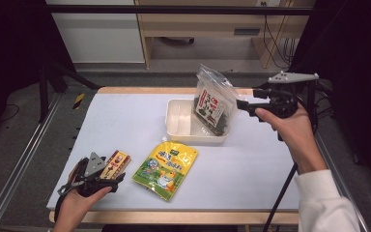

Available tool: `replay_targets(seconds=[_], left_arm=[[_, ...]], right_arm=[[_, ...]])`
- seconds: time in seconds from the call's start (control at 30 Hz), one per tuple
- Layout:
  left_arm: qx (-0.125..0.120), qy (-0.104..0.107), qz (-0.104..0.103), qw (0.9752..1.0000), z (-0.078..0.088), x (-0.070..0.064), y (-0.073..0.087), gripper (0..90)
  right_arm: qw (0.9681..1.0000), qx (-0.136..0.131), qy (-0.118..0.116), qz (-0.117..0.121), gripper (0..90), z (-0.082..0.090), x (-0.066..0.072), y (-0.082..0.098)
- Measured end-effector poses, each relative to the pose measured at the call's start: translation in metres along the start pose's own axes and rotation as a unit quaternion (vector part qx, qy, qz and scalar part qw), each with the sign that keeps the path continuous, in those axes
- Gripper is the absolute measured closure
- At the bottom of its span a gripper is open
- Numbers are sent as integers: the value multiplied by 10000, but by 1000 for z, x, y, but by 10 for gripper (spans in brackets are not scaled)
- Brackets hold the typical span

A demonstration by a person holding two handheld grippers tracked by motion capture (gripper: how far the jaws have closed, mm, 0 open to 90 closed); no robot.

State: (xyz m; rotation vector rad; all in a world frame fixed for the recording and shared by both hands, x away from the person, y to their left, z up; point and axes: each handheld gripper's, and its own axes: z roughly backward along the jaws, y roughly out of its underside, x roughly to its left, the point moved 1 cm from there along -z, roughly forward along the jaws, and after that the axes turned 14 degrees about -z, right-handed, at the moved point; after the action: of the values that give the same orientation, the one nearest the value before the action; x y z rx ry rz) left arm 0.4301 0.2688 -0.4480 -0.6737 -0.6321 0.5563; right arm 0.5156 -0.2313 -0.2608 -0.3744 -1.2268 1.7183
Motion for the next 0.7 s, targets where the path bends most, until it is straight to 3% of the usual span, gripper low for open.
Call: replay_targets(seconds=[0.07,0.1,0.13,0.27,0.4,0.7], left_arm=[[-1,4,-16,10000,0,-1,-1,107],[-1,4,-16,10000,0,-1,-1,107],[3,1,-22,10000,-1,-2,-1,107],[-8,21,-27,10000,-2,-4,-2,108],[-31,47,-74,10000,-1,-6,-4,111],[-129,65,30,9999,-1,-8,-6,112]], right_arm=[[9999,-66,79,-15,245,12,6,20],[9999,-66,79,-15,245,12,6,20],[9998,-161,105,-34,245,17,9,34],[9996,-239,34,-167,236,18,14,56],[9993,-242,-39,-291,227,7,20,87],[9997,-60,-87,-231,190,-19,36,114]])
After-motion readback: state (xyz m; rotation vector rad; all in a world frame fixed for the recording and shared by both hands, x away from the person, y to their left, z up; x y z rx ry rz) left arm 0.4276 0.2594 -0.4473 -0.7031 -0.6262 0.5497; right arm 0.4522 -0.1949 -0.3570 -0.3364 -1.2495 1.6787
